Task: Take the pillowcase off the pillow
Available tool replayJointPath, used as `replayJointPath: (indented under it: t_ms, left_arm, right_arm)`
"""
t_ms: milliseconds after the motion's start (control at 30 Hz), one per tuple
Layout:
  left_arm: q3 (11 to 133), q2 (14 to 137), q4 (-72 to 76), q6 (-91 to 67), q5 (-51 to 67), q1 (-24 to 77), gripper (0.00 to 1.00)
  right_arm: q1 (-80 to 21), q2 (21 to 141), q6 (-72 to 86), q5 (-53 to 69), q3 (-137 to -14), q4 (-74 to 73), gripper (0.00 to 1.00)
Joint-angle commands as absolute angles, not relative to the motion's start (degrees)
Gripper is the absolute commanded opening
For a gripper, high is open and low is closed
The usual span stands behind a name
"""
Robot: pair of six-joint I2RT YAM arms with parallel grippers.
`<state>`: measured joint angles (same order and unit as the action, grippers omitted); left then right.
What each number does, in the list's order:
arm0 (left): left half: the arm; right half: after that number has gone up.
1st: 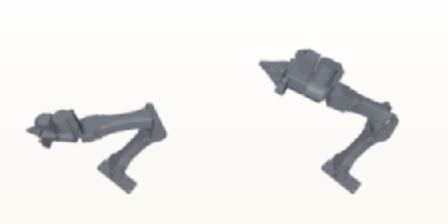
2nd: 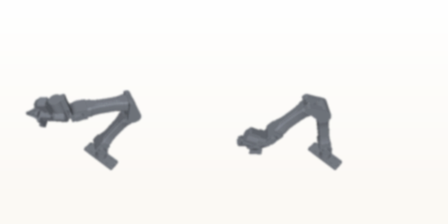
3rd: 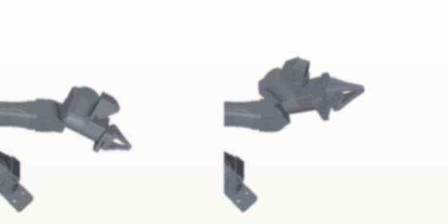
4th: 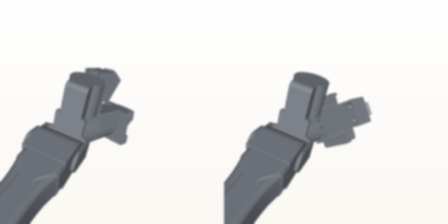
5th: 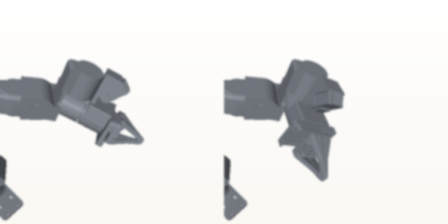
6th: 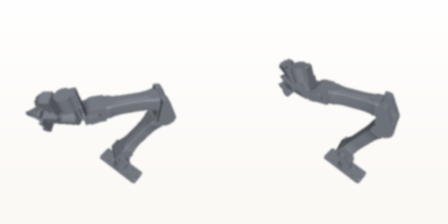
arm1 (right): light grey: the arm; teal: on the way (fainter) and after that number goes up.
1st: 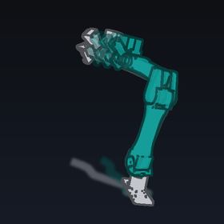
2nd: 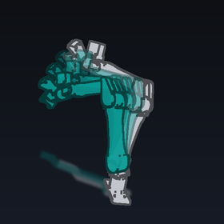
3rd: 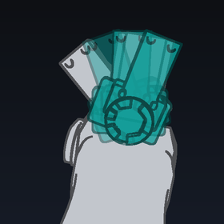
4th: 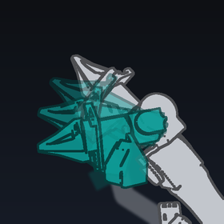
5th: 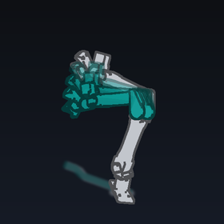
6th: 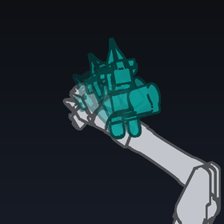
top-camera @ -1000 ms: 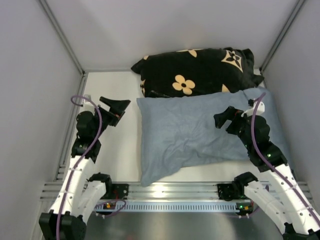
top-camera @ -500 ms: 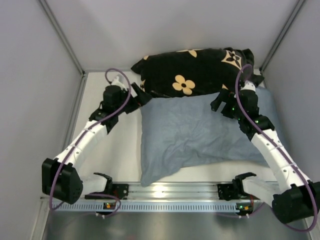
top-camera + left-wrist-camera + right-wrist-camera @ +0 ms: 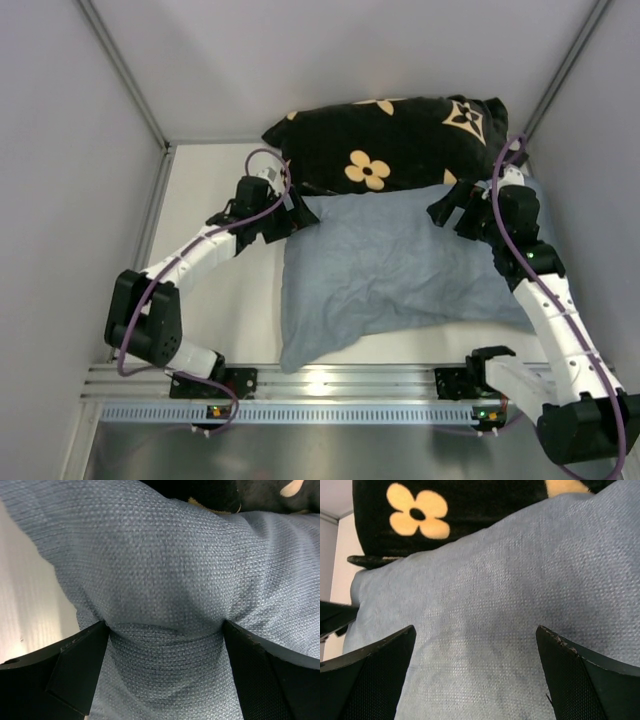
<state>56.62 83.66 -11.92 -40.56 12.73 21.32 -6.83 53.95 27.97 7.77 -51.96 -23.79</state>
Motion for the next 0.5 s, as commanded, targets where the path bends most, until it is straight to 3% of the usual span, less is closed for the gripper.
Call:
replayJointPath:
  t_ms: [0, 167, 200, 233, 267, 300, 400, 467]
  left_arm:
    - [56.62, 88.15, -6.27, -40.95, 21.69, 21.27, 0.99]
    - [53.53, 94.03, 10.88, -47.18, 30.13, 21.27, 0.99]
    - [53.18, 94.91, 12.90, -47.98, 31.19, 21.27, 0.92]
    - [52.39, 96.40, 17.10, -49.90, 32.07, 21.18, 0.75]
    - [52.12, 96.94, 18.44, -50.88, 32.95, 20.75, 0.52]
    - [51.77, 97.29, 19.41, -51.93, 33.13, 20.31, 0.01]
    - [48.88, 93.97, 18.99, -54.14, 30.61, 16.71, 0.00]
    - [49.48, 87.12, 7.21, -49.68, 25.60, 14.25, 0.00]
  right_arm:
    - [-6.07, 51.69, 27.60, 10.98, -50.89, -23.03, 1.00]
    - [-6.07, 50.45, 27.33, 10.38, -49.92, -23.73, 0.99]
    - [-6.06, 50.54, 27.33, 10.20, -49.83, -23.90, 0.99]
    - [-6.06, 50.71, 27.51, 10.37, -49.75, -23.91, 0.99]
    - [-6.06, 50.97, 27.60, 10.46, -49.66, -23.99, 1.00]
    - [-6.15, 51.24, 27.51, 10.63, -49.66, -23.99, 0.99]
    - [-6.06, 52.64, 27.33, 11.51, -50.01, -23.91, 0.99]
    - [-6.15, 53.52, 27.16, 12.39, -50.10, -23.99, 0.99]
